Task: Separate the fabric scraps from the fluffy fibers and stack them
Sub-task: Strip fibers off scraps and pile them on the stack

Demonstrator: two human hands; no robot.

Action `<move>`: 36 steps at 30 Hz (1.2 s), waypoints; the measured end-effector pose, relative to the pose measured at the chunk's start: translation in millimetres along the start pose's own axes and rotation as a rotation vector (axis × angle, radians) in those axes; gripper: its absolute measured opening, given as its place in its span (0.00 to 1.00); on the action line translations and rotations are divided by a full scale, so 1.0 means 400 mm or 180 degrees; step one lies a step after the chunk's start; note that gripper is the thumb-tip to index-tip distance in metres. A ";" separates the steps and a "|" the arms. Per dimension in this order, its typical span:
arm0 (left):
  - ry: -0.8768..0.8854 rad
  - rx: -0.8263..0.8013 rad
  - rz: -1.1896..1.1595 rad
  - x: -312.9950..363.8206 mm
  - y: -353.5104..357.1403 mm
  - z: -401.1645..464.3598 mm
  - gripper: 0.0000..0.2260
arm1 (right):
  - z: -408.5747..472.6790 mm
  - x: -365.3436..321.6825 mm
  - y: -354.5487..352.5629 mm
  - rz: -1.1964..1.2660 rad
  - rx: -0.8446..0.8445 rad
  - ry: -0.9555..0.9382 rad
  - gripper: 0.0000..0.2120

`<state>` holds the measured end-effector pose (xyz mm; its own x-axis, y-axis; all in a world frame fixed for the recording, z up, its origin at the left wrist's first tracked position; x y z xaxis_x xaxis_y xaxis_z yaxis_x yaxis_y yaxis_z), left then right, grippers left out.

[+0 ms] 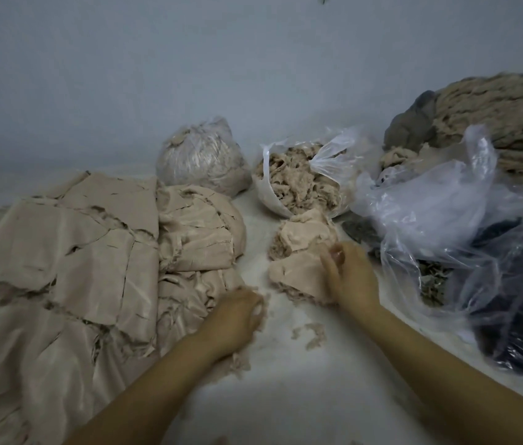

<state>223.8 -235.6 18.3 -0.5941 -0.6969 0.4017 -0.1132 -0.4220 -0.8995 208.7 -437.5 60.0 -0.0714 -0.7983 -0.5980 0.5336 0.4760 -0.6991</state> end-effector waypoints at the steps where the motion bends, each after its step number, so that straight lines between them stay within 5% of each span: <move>1: 0.0175 -0.0143 0.0040 0.009 0.020 -0.013 0.09 | -0.044 -0.025 0.020 0.0211 -0.0219 -0.0256 0.04; 4: 0.0309 -0.0211 -0.0847 0.027 0.007 -0.048 0.12 | -0.212 -0.083 0.124 -0.0047 -0.1513 -0.1019 0.05; 7: 0.0035 0.0324 -0.1566 0.002 -0.088 -0.070 0.13 | -0.248 -0.094 0.131 -0.0358 -0.2036 -0.0982 0.17; 12: -0.0059 0.0897 -0.1594 -0.019 -0.189 -0.103 0.13 | -0.265 -0.191 0.184 -0.0194 -0.2090 -0.0439 0.25; 16: 0.0214 0.0576 -0.0890 -0.019 -0.136 -0.146 0.13 | -0.289 -0.248 0.240 -0.0260 -0.1910 -0.0661 0.13; 21: 0.0263 -0.0071 0.0169 -0.077 -0.050 -0.175 0.20 | -0.254 -0.134 0.165 0.1654 -0.1707 0.0634 0.13; 24: 0.0384 0.0083 0.0324 -0.043 -0.041 -0.167 0.17 | -0.267 -0.085 0.142 0.2191 -0.1673 0.1196 0.15; 28: 0.0206 0.0639 -0.0216 -0.027 -0.081 -0.145 0.13 | -0.289 -0.101 0.128 0.2259 -0.2420 0.1003 0.13; 30: 0.0164 0.0738 -0.0156 -0.022 -0.090 -0.149 0.11 | -0.302 -0.106 0.117 0.1188 -0.3075 0.0388 0.13; 33: 0.0273 0.1137 -0.0052 0.002 -0.127 -0.176 0.02 | -0.226 -0.119 0.079 -0.0171 -0.2308 -0.0394 0.13; 36: 0.0200 0.0985 -0.0255 -0.004 -0.135 -0.190 0.02 | -0.233 -0.183 0.112 0.0311 -0.1911 -0.0430 0.08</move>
<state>170.2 -167.5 52.9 -0.6421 -0.6213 0.4491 0.0801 -0.6370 -0.7667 159.3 -323.3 36.1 0.0821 -0.7615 -0.6429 -0.0375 0.6423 -0.7656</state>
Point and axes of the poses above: each hand's wrist, its own z-axis towards the middle knuckle, its own y-axis out of the palm, x = y × z, the point moved 9 cm from there along z, towards the middle knuckle, and after that the axes turned 7 degrees about -z, right-handed, at the moved point
